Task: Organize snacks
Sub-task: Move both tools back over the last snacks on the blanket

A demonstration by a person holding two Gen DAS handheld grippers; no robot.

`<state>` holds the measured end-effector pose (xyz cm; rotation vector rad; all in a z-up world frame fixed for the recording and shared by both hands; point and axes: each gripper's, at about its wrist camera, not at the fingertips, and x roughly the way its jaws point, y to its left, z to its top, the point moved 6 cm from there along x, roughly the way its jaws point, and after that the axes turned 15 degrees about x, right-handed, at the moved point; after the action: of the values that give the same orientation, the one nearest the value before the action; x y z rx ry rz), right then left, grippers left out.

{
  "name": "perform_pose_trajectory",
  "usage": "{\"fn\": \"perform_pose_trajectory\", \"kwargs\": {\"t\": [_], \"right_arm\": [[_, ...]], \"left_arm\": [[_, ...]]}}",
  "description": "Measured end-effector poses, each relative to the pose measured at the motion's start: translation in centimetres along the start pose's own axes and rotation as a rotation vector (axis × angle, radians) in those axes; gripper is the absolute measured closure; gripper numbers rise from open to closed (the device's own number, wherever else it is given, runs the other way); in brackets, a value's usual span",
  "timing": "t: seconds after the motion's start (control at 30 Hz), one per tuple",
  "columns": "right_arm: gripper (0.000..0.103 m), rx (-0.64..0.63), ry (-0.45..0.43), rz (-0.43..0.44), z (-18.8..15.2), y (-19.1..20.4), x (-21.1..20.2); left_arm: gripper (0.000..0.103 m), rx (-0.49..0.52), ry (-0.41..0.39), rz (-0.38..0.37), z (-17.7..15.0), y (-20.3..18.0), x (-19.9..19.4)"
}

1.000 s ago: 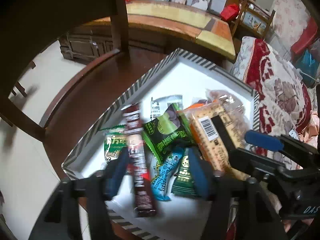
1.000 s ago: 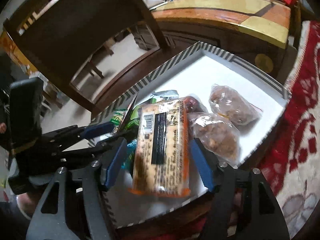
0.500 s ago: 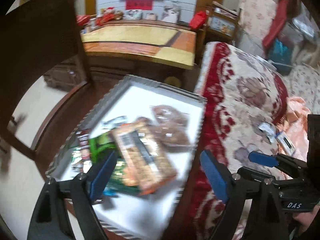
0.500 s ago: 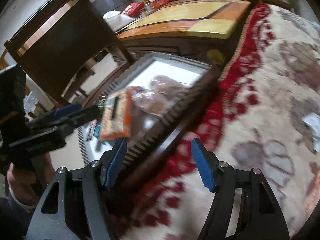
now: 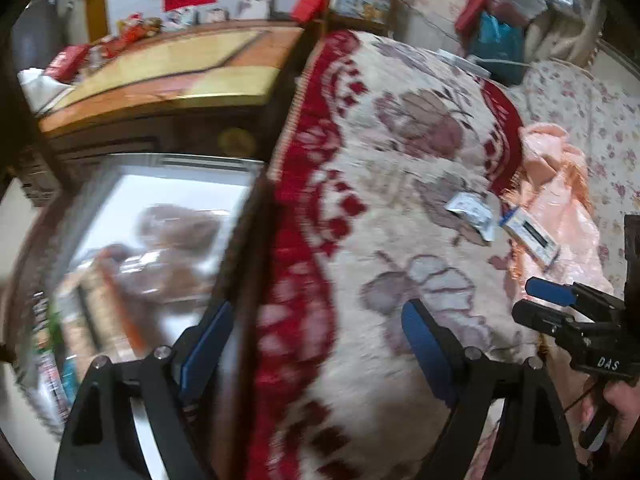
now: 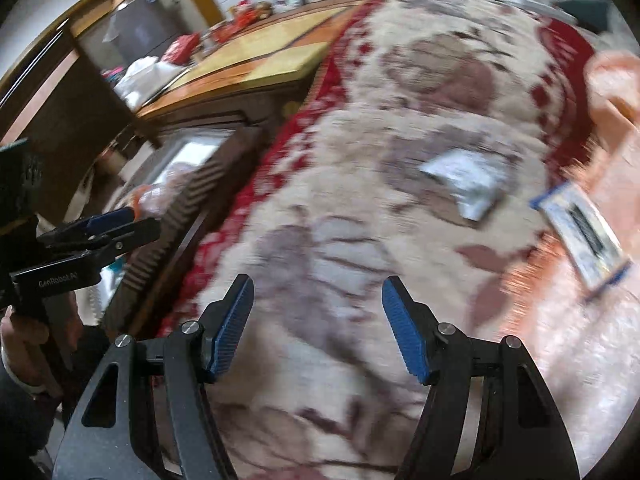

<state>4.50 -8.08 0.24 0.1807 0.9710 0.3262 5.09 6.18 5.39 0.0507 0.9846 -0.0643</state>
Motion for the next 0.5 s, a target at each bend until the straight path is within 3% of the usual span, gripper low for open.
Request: {"fn": "perform_pose_trajectory", "kwargs": {"t": [0.3, 0.5], "right_arm": [[0.036, 0.102, -0.027, -0.055, 1.6, -7.5, -1.4], [0.036, 0.135, -0.029, -0.075, 2.9, -9.5, -2.3]], "left_arm": [[0.015, 0.104, 0.048, -0.149, 4.6, -7.6, 5.6], [0.015, 0.022, 0.083, -0.237, 8.4, -11.2, 9.3]]}}
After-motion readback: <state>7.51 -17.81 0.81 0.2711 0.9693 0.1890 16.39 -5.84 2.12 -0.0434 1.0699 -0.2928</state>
